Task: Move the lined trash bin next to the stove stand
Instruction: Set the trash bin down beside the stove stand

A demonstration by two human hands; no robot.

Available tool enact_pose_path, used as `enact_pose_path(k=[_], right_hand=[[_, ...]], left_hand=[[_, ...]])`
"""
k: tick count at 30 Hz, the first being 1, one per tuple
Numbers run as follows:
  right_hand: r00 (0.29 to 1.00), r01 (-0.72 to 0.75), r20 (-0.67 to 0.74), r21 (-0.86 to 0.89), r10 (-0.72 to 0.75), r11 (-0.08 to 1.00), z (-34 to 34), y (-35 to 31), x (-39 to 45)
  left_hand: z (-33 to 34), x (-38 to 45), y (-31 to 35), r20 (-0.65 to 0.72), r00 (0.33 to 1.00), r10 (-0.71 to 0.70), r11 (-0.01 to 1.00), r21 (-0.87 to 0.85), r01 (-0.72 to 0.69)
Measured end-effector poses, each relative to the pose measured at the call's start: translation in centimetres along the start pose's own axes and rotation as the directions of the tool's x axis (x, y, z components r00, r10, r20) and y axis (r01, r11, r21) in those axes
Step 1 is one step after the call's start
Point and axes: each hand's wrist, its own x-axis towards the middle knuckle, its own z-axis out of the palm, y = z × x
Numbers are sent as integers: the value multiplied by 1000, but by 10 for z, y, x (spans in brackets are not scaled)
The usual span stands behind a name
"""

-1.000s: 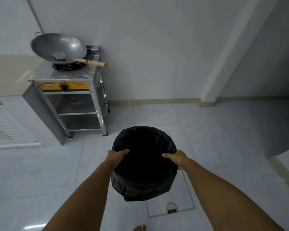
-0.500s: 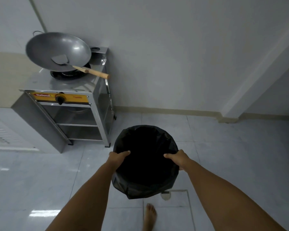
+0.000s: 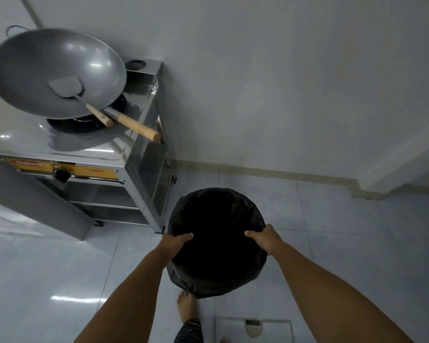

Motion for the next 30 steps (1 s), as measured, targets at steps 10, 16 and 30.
enact_pose_path(k=[10, 16, 30], right_hand=[[997, -71, 2, -24, 71, 997, 46, -56, 167], [998, -57, 9, -45, 58, 997, 83, -29, 286], [999, -22, -48, -128, 16, 992, 161, 54, 446]], left_hand=[[-14, 194, 32, 16, 994, -111, 994, 9, 111], [0, 340, -20, -27, 994, -108, 994, -6, 108], [29, 460, -109, -161, 983, -89, 996, -28, 86]])
